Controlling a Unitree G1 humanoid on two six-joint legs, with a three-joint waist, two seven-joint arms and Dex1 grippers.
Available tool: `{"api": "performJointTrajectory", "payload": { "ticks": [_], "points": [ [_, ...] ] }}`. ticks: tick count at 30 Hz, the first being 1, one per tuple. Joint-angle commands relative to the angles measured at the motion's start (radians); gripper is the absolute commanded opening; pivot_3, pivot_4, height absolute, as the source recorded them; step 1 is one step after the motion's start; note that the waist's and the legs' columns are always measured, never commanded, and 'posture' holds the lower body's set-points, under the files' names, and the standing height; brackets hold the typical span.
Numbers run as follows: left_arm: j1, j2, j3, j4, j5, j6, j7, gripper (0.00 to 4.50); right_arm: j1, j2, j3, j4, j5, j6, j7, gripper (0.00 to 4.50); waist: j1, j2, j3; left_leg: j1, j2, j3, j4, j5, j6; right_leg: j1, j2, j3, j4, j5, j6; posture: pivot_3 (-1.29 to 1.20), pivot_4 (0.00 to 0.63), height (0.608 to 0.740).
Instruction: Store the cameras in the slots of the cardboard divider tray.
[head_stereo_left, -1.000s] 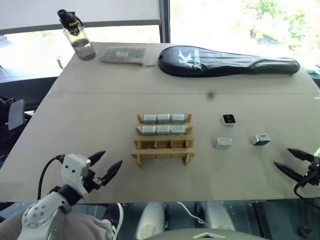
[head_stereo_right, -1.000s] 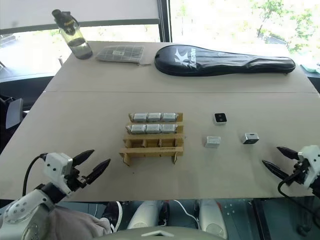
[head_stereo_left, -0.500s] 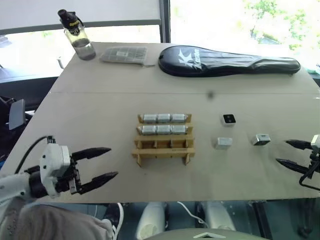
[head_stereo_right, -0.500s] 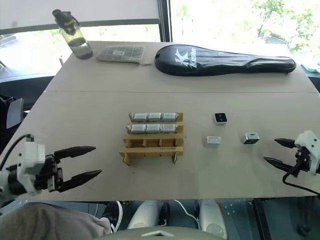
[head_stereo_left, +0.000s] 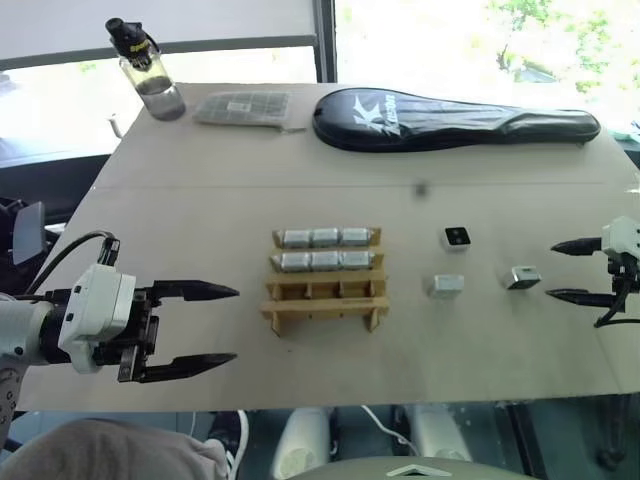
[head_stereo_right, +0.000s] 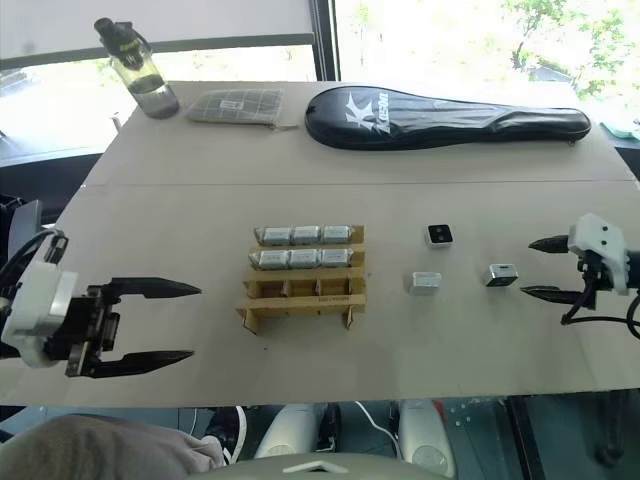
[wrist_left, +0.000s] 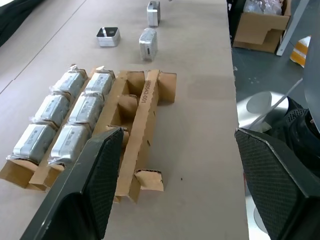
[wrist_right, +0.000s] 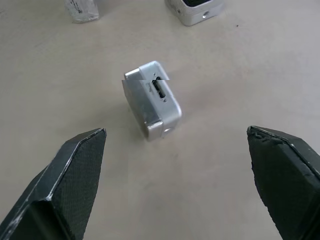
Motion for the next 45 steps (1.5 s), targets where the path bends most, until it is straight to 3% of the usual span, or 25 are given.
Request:
{"api": "performJointTrajectory", "payload": {
  "ticks": [1, 12, 16, 22, 28, 34, 36, 41, 45],
  "points": [
    [0.001, -0.028, 0.021, 0.006, -0.006, -0.019, -0.005, 3.68, -0.037, -0.012, 0.024, 0.014, -0.008, -0.015, 0.077, 4.5, 0.002, 0.0, 0.0, 0.0, 0.0, 0.0, 0.0, 0.0, 0.0, 0.0, 0.0, 0.0, 0.0, 0.001, -0.001, 0.0, 0.15, 0.74],
    [0.025, -0.083, 0.062, 0.022, -0.013, -0.036, -0.016, 3.68, -0.149, -0.019, 0.188, 0.066, 0.012, -0.024, 0.083, 4.5, 0.0, 0.001, 0.001, 0.0, 0.0, 0.001, 0.001, 0.0, 0.0, 0.0, 0.0, 0.001, 0.001, 0.001, -0.001, 0.0, 0.15, 0.74],
    [0.031, -0.09, 0.07, 0.023, -0.013, -0.039, -0.015, 3.74, -0.18, -0.02, 0.243, 0.093, 0.007, -0.046, 0.083, 3.33, 0.0, 0.001, 0.001, 0.0, 0.0, 0.001, 0.001, 0.0, 0.0, -0.001, -0.001, 0.001, 0.001, 0.001, -0.001, 0.0, 0.15, 0.74],
    [0.042, -0.097, 0.085, 0.021, -0.01, -0.042, -0.011, 3.74, -0.219, -0.034, 0.313, 0.148, 0.009, -0.087, 0.083, 0.6, -0.001, 0.001, 0.001, 0.0, 0.0, 0.002, 0.001, 0.0, 0.0, 0.0, -0.001, 0.001, 0.001, 0.001, -0.001, 0.0, 0.15, 0.74],
    [0.044, -0.097, 0.096, 0.035, -0.003, -0.048, -0.01, 3.74, -0.257, -0.039, 0.341, 0.104, 0.057, -0.031, 0.083, 0.6, -0.001, 0.001, 0.001, 0.0, 0.0, 0.002, 0.001, 0.0, 0.0, 0.0, -0.001, 0.001, 0.001, 0.001, -0.001, 0.0, 0.15, 0.74],
    [0.035, -0.089, 0.11, 0.072, 0.0, -0.054, -0.015, 3.74, -0.32, -0.011, 0.322, -0.218, 0.185, 0.307, 0.078, 0.6, -0.019, 0.002, 0.001, 0.0, 0.001, 0.001, 0.001, 0.0, 0.0, -0.002, -0.002, 0.001, 0.002, 0.001, -0.001, 0.0, 0.15, 0.74],
    [0.029, -0.088, 0.11, 0.093, 0.009, -0.061, -0.019, 3.74, -0.334, 0.028, 0.311, -0.366, 0.221, 0.443, 0.017, 0.6, -0.02, 0.001, 0.001, 0.0, 0.001, 0.0, 0.001, 0.0, 0.0, -0.002, -0.002, 0.0, 0.002, 0.001, -0.001, 0.0, 0.15, 0.74],
    [-0.008, -0.076, 0.098, 0.169, 0.033, -0.084, -0.027, 3.74, -0.437, 0.22, 0.355, -0.692, 0.243, 0.761, -0.226, 0.6, -0.021, 0.001, 0.001, -0.002, 0.002, 0.0, 0.0, 0.0, -0.001, -0.004, -0.004, -0.001, 0.004, 0.001, -0.002, 0.0, 0.15, 0.74],
    [-0.053, -0.068, 0.07, 0.256, 0.077, -0.124, -0.043, 3.74, -0.582, 0.435, 0.521, -0.723, 0.049, 0.835, -0.413, 0.6, -0.023, 0.0, 0.001, -0.005, 0.001, 0.001, 0.001, 0.0, -0.001, -0.009, -0.004, 0.0, 0.008, 0.002, -0.001, 0.0, 0.15, 0.74]
  ]
}}
